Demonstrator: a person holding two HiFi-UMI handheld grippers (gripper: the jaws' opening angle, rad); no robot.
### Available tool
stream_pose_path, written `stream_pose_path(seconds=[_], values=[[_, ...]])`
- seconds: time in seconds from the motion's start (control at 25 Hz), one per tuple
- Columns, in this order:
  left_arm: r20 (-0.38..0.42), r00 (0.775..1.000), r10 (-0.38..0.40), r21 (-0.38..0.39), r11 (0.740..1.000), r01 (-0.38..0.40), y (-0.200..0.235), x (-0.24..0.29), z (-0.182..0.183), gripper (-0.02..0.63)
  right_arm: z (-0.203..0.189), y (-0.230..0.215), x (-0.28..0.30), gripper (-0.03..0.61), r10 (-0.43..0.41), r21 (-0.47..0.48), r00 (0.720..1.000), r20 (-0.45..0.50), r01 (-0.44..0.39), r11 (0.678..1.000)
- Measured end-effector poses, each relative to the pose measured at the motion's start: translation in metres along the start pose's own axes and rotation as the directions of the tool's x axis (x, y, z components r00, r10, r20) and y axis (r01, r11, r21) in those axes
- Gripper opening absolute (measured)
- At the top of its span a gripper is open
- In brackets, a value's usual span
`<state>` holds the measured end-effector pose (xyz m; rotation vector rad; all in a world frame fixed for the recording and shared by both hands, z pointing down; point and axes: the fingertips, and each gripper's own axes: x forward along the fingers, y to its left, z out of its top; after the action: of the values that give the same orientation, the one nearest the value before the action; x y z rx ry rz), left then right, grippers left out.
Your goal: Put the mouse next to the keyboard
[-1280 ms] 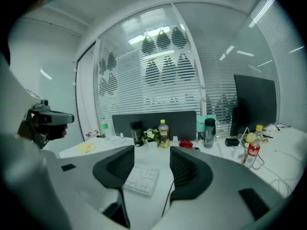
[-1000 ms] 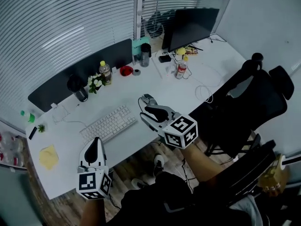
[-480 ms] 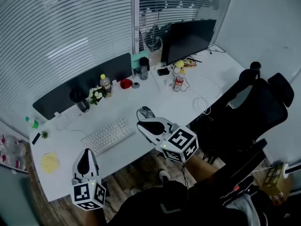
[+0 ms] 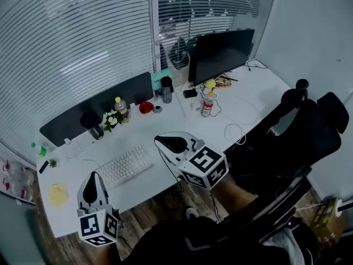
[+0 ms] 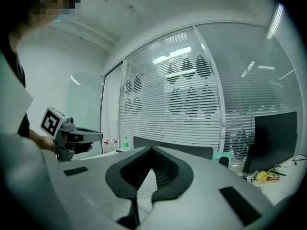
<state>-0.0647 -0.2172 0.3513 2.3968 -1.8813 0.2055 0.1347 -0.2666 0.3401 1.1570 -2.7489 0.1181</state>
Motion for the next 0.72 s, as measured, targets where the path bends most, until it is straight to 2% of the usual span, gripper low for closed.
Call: stream_pose_path(seconds=[0.24, 0.72], values=[[0.012, 1.0, -0.018, 0.034, 0.999, 0.017, -0.021, 0.017, 0.011, 0.029, 0.009, -0.021, -0.005, -0.002, -0.028, 0.005, 0.999, 0.028, 0.028, 1.0], [0.008, 1.0, -0.014, 0.008, 1.0, 0.014, -0.019, 0.024, 0.015, 0.029, 0.007, -0.033, -0.014, -0.002, -0.074, 0.035, 0.997, 0.027, 0.073, 0.997]])
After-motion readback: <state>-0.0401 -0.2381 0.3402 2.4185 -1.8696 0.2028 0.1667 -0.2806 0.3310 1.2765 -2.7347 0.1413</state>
